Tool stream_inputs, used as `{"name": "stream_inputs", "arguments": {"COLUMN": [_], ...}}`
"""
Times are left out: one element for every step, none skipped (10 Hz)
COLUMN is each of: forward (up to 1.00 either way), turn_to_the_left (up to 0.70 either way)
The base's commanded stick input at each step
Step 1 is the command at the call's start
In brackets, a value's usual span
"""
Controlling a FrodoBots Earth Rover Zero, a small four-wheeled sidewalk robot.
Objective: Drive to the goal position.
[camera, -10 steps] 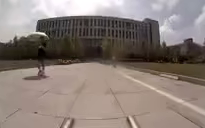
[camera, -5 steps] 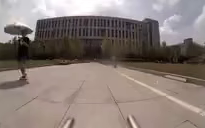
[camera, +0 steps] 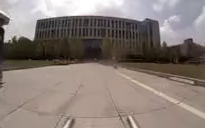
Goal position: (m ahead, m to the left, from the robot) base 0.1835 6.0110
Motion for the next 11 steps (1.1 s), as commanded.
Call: {"name": "stream_inputs", "arguments": {"forward": [0.70,0.70,0.70,0.70,0.70,0.70,0.70,0.70,0.70,0.70,0.70], "turn_to_the_left": [0.00,0.00,0.00,0.00,0.00,0.00,0.00,0.00,0.00,0.00,0.00]}}
